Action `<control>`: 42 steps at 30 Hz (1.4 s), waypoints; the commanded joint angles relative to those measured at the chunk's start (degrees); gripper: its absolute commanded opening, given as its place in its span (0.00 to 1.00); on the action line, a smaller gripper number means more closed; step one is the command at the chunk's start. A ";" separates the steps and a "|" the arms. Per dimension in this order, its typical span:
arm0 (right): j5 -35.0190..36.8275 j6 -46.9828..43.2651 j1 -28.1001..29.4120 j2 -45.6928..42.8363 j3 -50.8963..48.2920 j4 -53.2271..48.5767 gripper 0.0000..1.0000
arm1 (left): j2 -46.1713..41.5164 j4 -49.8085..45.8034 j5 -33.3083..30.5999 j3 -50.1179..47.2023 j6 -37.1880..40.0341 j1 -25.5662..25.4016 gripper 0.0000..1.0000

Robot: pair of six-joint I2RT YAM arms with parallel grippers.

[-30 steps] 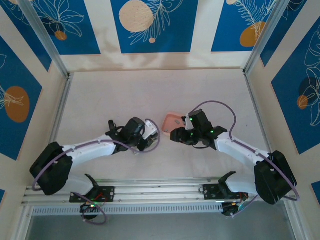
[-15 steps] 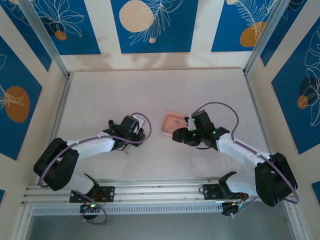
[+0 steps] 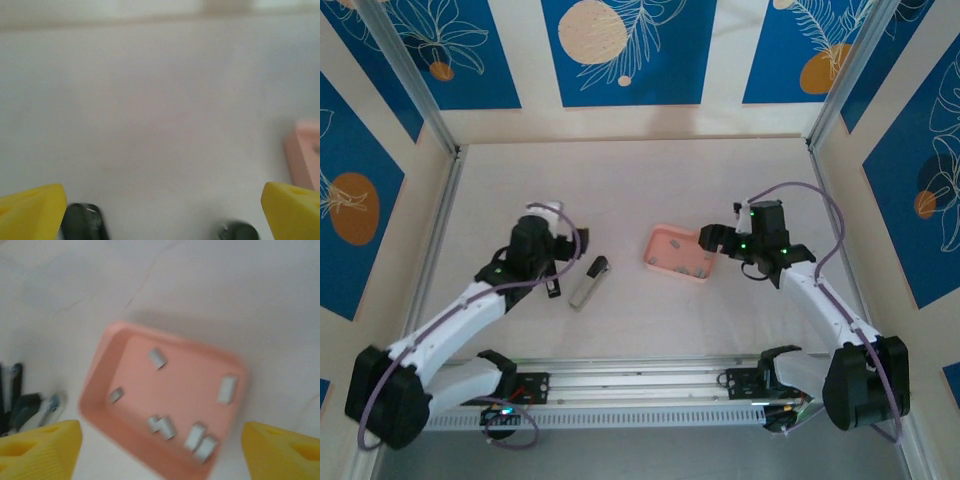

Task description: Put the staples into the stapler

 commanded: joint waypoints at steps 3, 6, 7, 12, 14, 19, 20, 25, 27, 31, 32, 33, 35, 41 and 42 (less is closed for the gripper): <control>5.52 -9.59 -7.37 -0.12 -4.05 12.41 0.99 | -5.40 14.42 -12.47 -10.75 10.22 6.62 0.99; 7.83 -10.79 -10.28 0.57 -8.04 20.85 0.99 | -7.03 23.74 -15.60 -17.19 11.92 9.17 0.99; 8.41 -10.91 -10.91 0.81 -8.83 22.87 0.99 | -7.23 26.54 -16.32 -19.35 11.97 9.63 1.00; 11.47 -10.81 -12.68 4.20 -13.76 35.50 0.99 | -5.42 44.25 -15.97 -31.02 10.55 12.46 1.00; 11.00 -11.68 -12.72 7.12 -14.73 40.05 0.99 | -1.13 49.20 -14.04 -32.53 10.87 13.69 1.00; 10.50 -13.87 -12.14 14.20 -15.68 49.18 0.99 | 13.17 65.21 -6.70 -31.69 15.33 14.70 1.00; 9.25 -13.76 -12.14 14.91 -15.46 49.99 0.99 | 17.58 71.74 -5.72 -31.86 16.40 14.68 1.00; 4.59 -14.69 -11.48 22.95 -19.21 65.55 0.99 | 34.78 80.32 -0.54 -26.96 19.58 14.92 1.00; 3.88 -16.45 -10.54 22.36 -17.93 61.88 0.99 | 34.75 79.19 -2.16 -26.60 18.53 14.95 1.00; 4.78 -17.73 -9.41 22.97 -17.56 62.10 0.99 | 34.06 75.48 -2.22 -24.78 17.23 16.26 1.00; 4.74 -17.73 -9.41 22.91 -17.44 61.61 0.99 | 33.37 71.69 -2.78 -23.08 16.69 16.66 1.00; 4.80 -17.72 -9.46 23.00 -17.50 62.02 0.99 | 32.73 66.81 -3.38 -20.94 16.09 16.80 1.00; 4.82 -17.76 -9.41 22.92 -17.60 62.04 0.99 | 32.44 59.54 -3.52 -17.57 15.62 17.14 1.00; 4.82 -17.77 -9.41 22.92 -17.61 61.91 0.99 | 32.30 58.82 -2.32 -17.47 15.04 17.95 1.00; 4.82 -17.76 -9.41 22.90 -17.59 61.93 0.99 | 32.13 58.58 -2.27 -17.45 14.88 18.03 1.00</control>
